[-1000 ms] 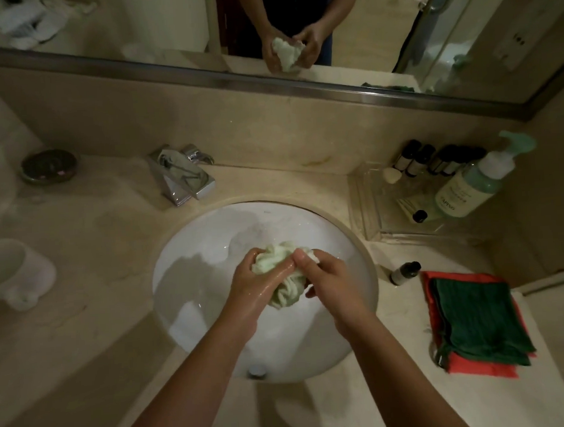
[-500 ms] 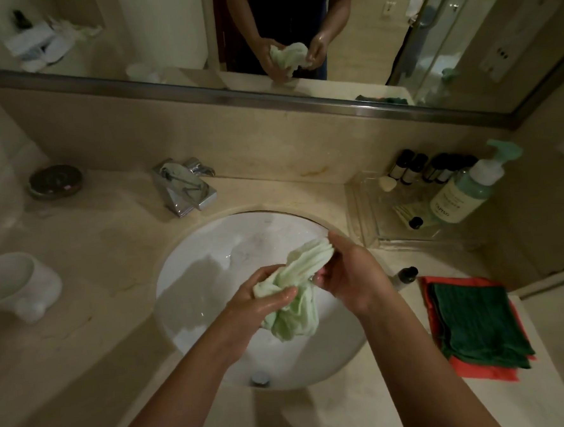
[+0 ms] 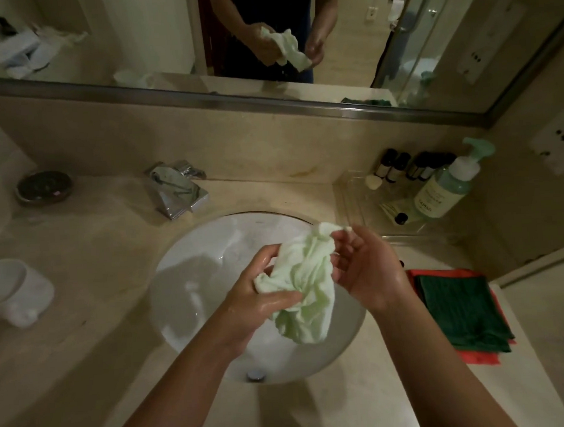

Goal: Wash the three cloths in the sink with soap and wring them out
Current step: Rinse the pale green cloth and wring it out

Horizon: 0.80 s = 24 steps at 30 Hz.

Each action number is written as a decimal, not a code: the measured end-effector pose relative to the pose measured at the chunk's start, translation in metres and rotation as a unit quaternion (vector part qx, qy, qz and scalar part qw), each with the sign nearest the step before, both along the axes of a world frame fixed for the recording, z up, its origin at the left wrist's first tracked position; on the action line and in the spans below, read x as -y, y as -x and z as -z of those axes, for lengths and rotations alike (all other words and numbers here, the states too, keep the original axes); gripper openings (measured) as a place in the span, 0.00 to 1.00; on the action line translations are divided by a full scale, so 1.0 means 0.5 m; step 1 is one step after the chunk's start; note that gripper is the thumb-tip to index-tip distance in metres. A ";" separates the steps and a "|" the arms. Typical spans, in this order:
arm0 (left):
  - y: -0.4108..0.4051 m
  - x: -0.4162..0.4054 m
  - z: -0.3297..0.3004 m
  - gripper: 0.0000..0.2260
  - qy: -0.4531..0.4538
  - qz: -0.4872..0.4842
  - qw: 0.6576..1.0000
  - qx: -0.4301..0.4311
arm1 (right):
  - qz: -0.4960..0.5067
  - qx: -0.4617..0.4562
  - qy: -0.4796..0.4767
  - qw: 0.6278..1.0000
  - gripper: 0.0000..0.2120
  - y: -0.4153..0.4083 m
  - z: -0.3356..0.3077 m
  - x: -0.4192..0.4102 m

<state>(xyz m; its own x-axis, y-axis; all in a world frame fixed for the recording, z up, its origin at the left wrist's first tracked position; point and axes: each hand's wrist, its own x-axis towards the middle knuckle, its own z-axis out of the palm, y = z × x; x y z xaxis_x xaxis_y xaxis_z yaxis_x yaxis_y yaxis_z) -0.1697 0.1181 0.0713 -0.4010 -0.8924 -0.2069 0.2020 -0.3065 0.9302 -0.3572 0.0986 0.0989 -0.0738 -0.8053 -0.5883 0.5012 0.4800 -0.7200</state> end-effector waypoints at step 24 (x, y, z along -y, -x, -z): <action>0.008 0.005 -0.020 0.19 -0.075 0.021 0.994 0.076 | -0.111 -0.309 0.097 0.940 0.16 -0.044 -0.024 -0.059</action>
<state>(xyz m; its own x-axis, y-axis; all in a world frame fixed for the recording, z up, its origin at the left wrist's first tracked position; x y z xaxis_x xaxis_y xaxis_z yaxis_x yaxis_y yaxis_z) -0.1739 0.1154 0.0815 -0.3906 -0.8300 -0.3982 0.0468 -0.4500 0.8918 -0.3351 0.1281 0.1111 -0.1694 -0.9292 -0.3284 -0.1381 0.3523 -0.9256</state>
